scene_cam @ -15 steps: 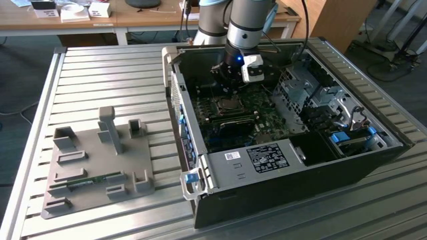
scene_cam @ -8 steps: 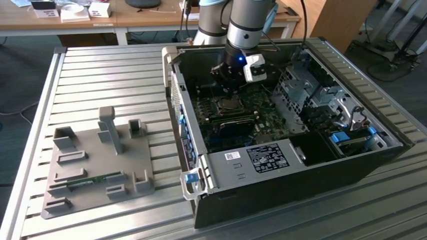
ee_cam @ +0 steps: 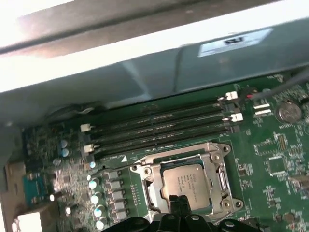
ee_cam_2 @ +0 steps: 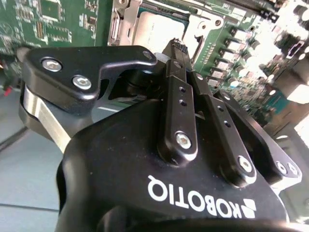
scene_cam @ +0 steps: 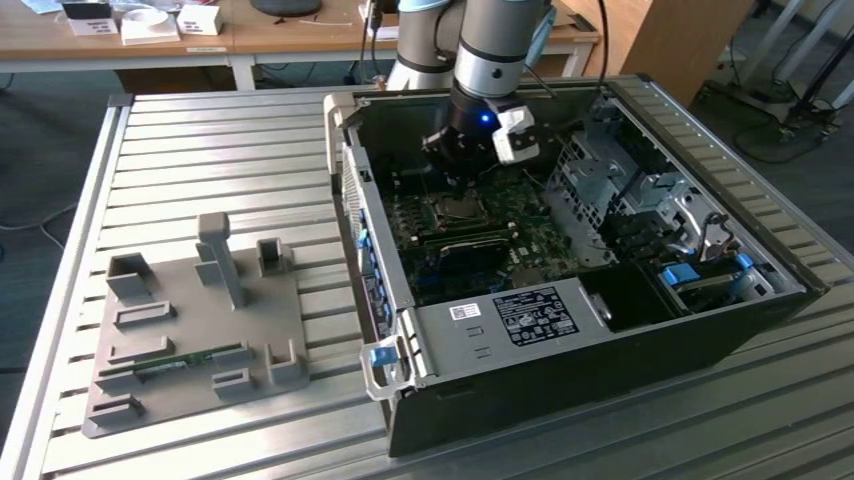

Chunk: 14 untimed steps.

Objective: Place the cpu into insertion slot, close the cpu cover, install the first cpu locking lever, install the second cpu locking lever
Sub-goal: 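Close the cpu cover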

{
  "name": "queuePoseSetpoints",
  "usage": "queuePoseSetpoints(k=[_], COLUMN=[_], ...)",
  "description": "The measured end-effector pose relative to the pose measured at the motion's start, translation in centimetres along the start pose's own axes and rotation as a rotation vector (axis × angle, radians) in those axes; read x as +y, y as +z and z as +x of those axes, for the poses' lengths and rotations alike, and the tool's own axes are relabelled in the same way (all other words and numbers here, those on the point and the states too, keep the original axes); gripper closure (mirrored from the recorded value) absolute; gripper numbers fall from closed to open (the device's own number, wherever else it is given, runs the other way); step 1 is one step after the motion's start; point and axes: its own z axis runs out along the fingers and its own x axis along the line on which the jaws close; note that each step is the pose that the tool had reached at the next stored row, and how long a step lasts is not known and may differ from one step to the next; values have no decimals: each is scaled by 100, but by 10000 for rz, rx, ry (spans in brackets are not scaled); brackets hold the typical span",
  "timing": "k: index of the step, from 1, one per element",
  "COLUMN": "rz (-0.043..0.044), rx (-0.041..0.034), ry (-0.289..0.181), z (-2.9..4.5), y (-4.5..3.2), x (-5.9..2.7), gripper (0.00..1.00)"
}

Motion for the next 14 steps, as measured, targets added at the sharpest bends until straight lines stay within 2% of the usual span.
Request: queuePoseSetpoints(k=[12, 14], rz=[27, 29], rx=[37, 38], ry=[-2185, -2416], z=[0, 0], y=[3, 4], x=[0, 0], gripper=[89, 89])
